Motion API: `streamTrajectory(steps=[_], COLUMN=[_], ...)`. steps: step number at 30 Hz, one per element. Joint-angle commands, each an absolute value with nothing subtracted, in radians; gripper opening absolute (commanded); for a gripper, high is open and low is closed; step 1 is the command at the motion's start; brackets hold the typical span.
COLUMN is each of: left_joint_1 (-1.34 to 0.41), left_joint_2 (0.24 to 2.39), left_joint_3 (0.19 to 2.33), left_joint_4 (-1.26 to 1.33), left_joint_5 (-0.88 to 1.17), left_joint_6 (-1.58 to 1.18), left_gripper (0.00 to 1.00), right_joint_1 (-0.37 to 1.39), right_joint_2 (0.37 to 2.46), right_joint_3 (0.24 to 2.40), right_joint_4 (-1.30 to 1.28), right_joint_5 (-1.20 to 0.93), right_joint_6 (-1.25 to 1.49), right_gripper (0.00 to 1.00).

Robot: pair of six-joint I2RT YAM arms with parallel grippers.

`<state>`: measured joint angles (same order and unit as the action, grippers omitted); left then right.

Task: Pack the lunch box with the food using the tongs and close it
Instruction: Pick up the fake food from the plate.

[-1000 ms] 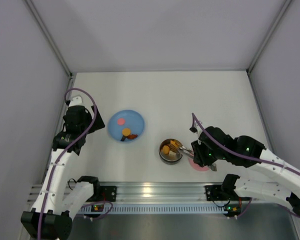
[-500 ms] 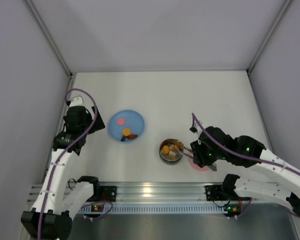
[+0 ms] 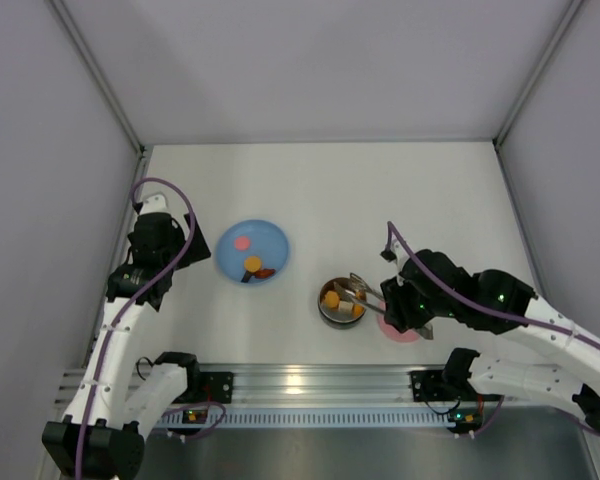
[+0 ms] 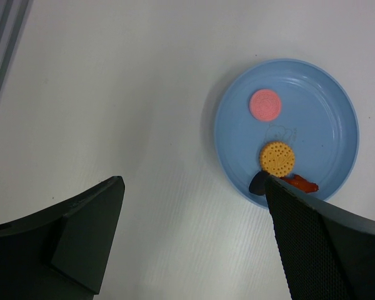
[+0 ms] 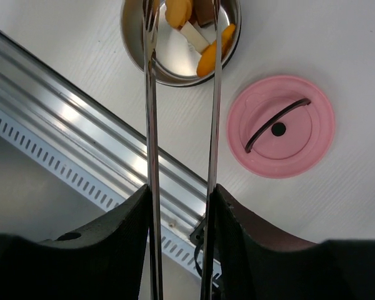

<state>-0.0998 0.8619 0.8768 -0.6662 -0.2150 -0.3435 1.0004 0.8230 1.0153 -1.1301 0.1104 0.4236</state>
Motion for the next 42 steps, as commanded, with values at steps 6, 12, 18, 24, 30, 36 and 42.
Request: streamTrajectory(steps=[6,12,18,24,30,36,42], left_joint_1=[-0.103,-0.103,-0.103,-0.103,-0.103,-0.103,-0.103], left_joint_2=[0.858,0.865,0.871,0.88,0.885,0.884,0.884], left_joint_3=[0.871,0.87,0.868,0.867,0.867,0.867,0.867], left_joint_4=[-0.647,-0.647,-0.644,-0.647,-0.647,-0.647,-0.649], left_joint_5=[-0.206,-0.209,-0.213,-0.212,-0.218,-0.218,-0.216], left_joint_6=[-0.331,-0.331,-0.331,-0.333,-0.333,-0.333,-0.333], left_gripper=[0.99,0.99,0.99,0.99,0.99,0.99,0.99], right_joint_1=[0.991,0.991,1.0,1.02,1.055,1.075,1.077], right_joint_2=[0.934,1.158,1.376,1.531,1.64,1.698,1.726], right_joint_3=[1.166,1.265,1.394,1.476,1.535,1.534,1.534], right_joint_4=[-0.958,-0.822,-0.71,-0.657,-0.641,-0.634,-0.621], right_joint_5=[0.084,0.046,-0.014,-0.057,-0.067,-0.057,-0.043], right_joint_6=[0.403,0.368,0.354,0.36,0.365,0.373,0.382], right_gripper=[0.42,0.4,0.38,0.37,0.37,0.36,0.36])
